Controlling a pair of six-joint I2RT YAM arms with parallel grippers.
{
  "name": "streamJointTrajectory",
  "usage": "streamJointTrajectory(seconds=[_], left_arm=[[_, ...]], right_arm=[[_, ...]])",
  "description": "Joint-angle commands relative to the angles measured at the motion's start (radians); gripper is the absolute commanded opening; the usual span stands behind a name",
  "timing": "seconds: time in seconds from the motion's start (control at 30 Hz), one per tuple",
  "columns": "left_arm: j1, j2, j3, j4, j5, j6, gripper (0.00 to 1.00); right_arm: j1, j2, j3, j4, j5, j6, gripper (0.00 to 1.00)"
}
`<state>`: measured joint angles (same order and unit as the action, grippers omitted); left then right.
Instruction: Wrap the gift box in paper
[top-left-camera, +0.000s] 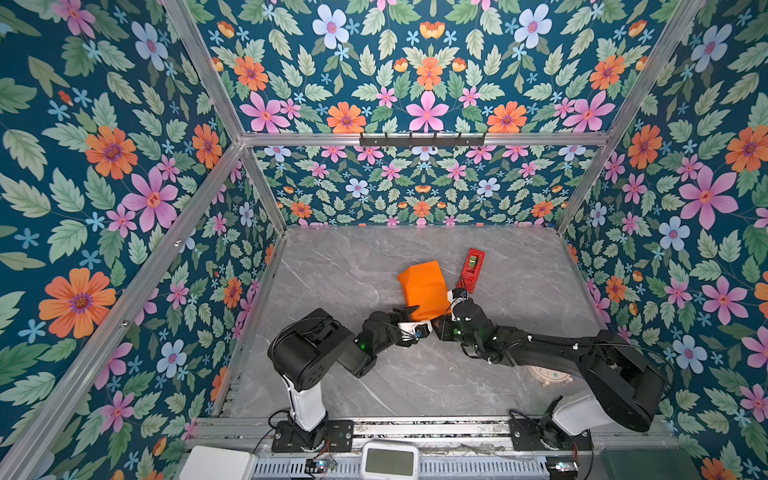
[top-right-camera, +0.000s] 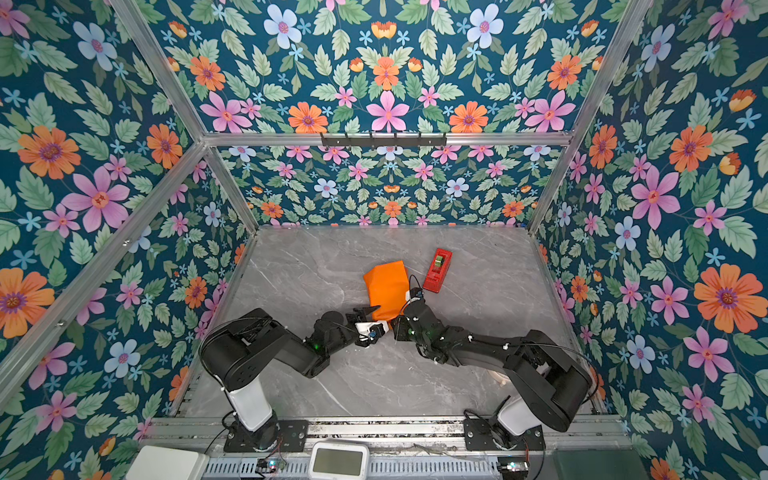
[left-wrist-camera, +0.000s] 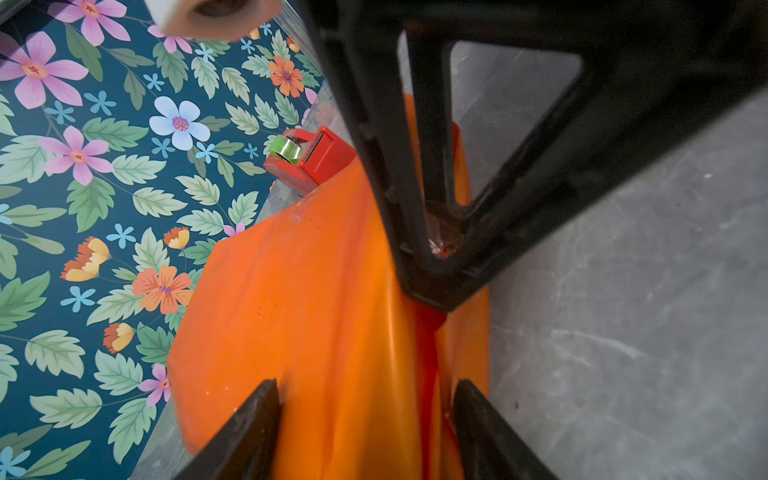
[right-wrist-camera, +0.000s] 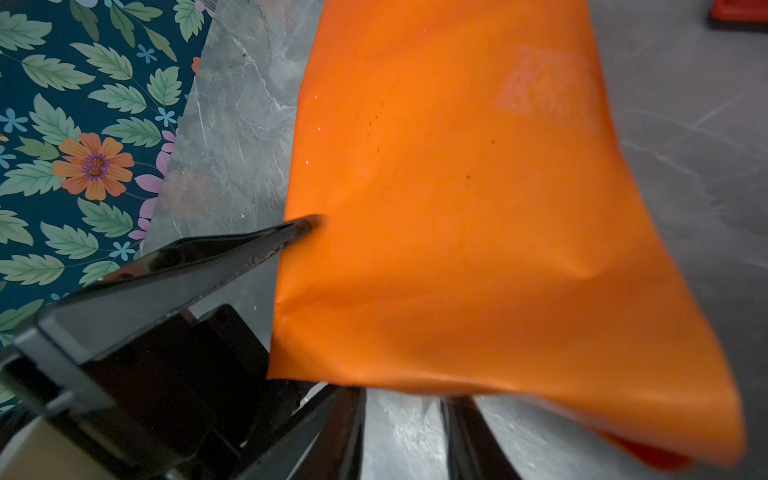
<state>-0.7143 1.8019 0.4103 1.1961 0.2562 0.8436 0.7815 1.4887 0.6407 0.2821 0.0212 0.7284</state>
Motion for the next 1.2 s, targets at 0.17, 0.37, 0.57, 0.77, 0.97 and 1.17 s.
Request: streamJointTrajectory(seconds=[0.17,0.37,0.57,0.77,0.97,1.17], left_arm=[[0.000,0.006,0.001,-0.081,-0.006,-0.003,0.68],[-0.002,0.008,0.002,-0.075,-0.017,-0.011,0.67],[-0.003,0.008,0.004,-0.073,-0.025,-0.018,0.67],[-0.005,0.010,0.004,-0.070,-0.034,-0.021,0.67],[-0.009,0.013,0.005,-0.066,-0.048,-0.021,0.67],[-0.010,0.014,0.004,-0.060,-0.051,-0.021,0.66]], right_arm=[[0.001,-0.027,0.012,-0.071,0.034,-0.029,0.34],[-0.003,-0.086,-0.006,-0.127,0.018,-0.035,0.37],[-0.096,-0.162,-0.068,-0.088,-0.233,-0.039,0.43],[-0.142,-0.156,-0.068,-0.117,-0.395,-0.021,0.45],[-0.085,-0.094,0.017,-0.397,-0.231,0.045,0.38],[-0.041,-0.001,0.051,-0.566,-0.236,0.215,0.37]])
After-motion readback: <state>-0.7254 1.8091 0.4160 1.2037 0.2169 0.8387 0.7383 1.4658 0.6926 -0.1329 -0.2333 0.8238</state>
